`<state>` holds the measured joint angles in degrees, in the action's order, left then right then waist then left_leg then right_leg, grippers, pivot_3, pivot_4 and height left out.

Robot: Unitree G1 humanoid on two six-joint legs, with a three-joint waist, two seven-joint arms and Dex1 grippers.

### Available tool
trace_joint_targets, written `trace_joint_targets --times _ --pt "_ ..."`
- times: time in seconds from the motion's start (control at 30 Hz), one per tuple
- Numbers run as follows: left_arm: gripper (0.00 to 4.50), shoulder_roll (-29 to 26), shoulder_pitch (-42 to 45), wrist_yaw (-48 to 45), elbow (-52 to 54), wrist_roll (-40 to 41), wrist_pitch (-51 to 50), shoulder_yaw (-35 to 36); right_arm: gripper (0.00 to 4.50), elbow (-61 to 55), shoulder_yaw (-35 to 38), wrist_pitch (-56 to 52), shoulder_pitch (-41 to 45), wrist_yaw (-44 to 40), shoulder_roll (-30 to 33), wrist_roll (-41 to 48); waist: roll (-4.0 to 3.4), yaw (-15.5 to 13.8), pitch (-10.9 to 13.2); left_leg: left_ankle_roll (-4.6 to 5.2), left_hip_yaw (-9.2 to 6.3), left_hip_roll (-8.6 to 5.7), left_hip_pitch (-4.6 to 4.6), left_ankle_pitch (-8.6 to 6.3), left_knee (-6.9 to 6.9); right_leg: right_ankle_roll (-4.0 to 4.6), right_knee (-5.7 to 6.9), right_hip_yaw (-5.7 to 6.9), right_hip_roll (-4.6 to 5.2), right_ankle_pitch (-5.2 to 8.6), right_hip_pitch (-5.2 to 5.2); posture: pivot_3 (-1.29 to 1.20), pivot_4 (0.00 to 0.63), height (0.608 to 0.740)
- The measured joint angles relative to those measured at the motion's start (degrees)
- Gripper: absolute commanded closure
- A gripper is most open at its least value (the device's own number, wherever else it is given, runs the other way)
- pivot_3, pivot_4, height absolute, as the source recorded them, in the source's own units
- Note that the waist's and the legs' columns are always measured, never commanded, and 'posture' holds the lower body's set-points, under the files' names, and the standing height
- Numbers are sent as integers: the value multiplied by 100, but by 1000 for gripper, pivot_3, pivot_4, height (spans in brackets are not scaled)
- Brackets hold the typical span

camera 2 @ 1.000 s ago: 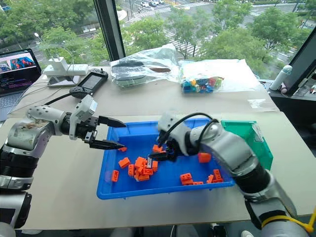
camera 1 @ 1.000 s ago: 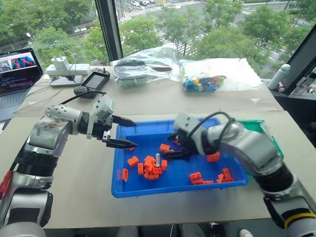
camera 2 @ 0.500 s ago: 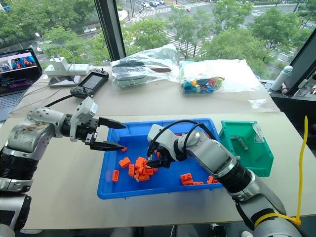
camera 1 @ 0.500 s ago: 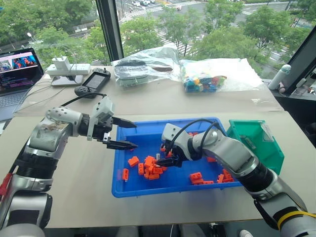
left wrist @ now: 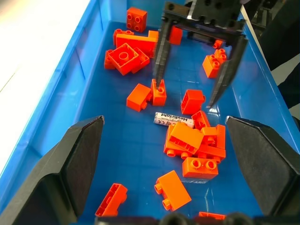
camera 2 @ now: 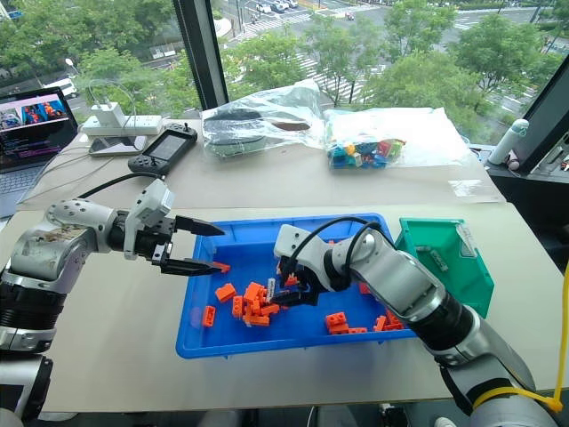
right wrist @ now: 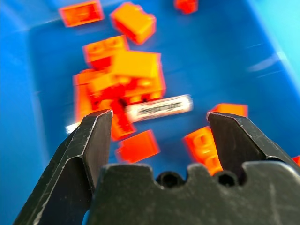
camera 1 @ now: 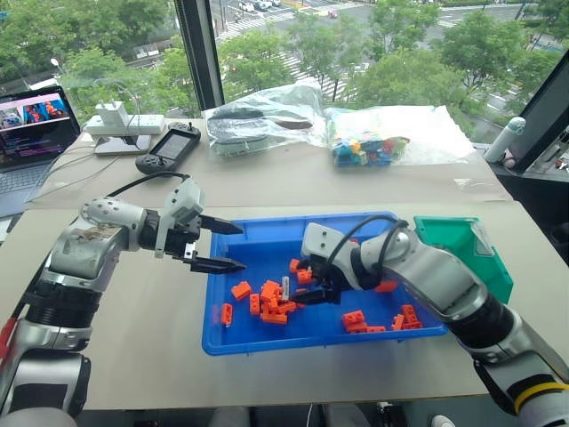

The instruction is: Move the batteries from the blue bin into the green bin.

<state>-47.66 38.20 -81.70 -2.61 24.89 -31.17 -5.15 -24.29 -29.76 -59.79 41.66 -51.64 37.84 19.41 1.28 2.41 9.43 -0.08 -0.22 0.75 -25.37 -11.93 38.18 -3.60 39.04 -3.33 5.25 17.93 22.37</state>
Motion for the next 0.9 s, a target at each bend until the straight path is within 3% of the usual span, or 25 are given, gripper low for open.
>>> trace_joint_targets --times 0.07,0.1,0.37,0.57,0.77,0.87,0.9 --pt "0 0 0 -1 2 0 0 0 729 -14 -2 0 -108 -4 8 -2 0 1 0 0 0 0 0 0 0 0 0 0 0 0 0 0 150 740" --pt "0 0 0 -1 2 0 0 0 1234 -13 -5 0 -169 -1 30 -9 0 1 0 0 0 0 0 0 0 0 0 0 0 0 0 0 150 740" --pt "0 1 1 -9 12 -1 1 -1 3642 122 -84 115 -241 97 -16 -151 0 2 0 0 0 -1 0 0 0 0 -1 0 0 0 -1 0 150 740" --pt "0 3 6 -15 12 -2 5 -2 3645 119 39 169 -215 -46 279 -183 0 -16 0 0 0 -2 0 0 3 0 -2 0 2 0 -2 0 150 740" --pt "0 14 10 -10 18 -2 4 -3 3645 369 1330 74 43 -305 1098 131 0 -28 0 0 2 0 0 0 2 0 -6 0 1 0 -4 0 150 740" --pt "0 16 10 -9 19 -3 4 -3 3645 746 1530 288 10 -220 1348 -79 0 -24 0 0 5 0 0 0 2 0 -6 -1 1 0 -3 0 150 740" --pt "0 17 10 -8 19 -3 4 -3 2638 857 1529 376 -37 -202 1409 -168 1 -22 0 0 6 0 0 0 2 0 -6 -2 1 0 -3 0 150 740"
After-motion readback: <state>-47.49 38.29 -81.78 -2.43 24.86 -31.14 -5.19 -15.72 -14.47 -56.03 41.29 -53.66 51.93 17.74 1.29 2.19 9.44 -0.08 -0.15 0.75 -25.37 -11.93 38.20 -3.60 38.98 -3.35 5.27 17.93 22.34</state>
